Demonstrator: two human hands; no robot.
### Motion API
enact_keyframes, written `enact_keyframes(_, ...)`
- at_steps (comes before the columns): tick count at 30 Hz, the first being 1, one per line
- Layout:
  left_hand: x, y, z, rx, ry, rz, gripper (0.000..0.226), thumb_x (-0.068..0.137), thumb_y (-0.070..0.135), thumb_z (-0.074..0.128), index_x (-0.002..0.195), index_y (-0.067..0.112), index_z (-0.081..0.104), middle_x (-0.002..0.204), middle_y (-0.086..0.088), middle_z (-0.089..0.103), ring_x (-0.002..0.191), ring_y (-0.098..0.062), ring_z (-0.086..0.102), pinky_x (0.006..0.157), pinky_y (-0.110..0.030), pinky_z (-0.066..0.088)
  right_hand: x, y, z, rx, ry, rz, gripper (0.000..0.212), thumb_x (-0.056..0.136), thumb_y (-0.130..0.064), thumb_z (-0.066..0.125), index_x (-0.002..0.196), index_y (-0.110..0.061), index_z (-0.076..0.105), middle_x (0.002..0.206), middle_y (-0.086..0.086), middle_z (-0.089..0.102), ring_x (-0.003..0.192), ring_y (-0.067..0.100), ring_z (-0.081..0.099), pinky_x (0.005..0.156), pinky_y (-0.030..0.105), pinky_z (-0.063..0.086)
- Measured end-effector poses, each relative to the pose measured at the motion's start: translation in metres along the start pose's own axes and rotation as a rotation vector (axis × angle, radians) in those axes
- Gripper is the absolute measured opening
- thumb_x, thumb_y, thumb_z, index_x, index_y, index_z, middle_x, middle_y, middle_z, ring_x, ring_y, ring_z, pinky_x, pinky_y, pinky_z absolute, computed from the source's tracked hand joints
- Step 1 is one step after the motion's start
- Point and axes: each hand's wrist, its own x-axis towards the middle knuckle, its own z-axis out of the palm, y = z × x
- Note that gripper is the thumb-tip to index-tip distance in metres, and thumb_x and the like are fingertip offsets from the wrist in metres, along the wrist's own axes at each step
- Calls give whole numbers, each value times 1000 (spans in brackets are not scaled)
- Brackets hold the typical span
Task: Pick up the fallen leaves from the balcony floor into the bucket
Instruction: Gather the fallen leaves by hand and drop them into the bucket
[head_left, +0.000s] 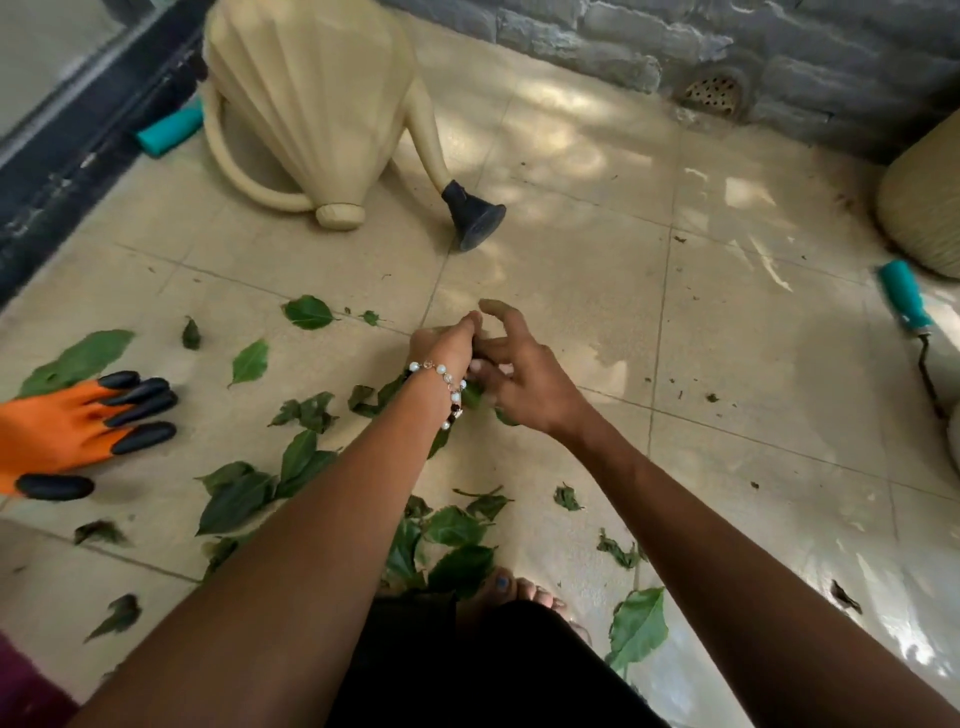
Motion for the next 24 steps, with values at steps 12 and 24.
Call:
enact_keyframes(12,24,-15,-49,-79,120,53,37,94,38,61,97,1,68,64,-1,63,33,-4,45,41,-18,39,1,41,0,-467,-179,201,106,69,-11,85,152,-27,22,136,13,32,124,30,40,109,36,37)
enact_keyframes(24,25,-30,-54,-59,178,35,49,89,48,63,107,3,66,66,-2,69,32,-4,49,47,-21,40,7,27,31,-844,-314,-45,73,95,-35,55,153,-37,11,161,7,-2,141,38,7,111,54,25)
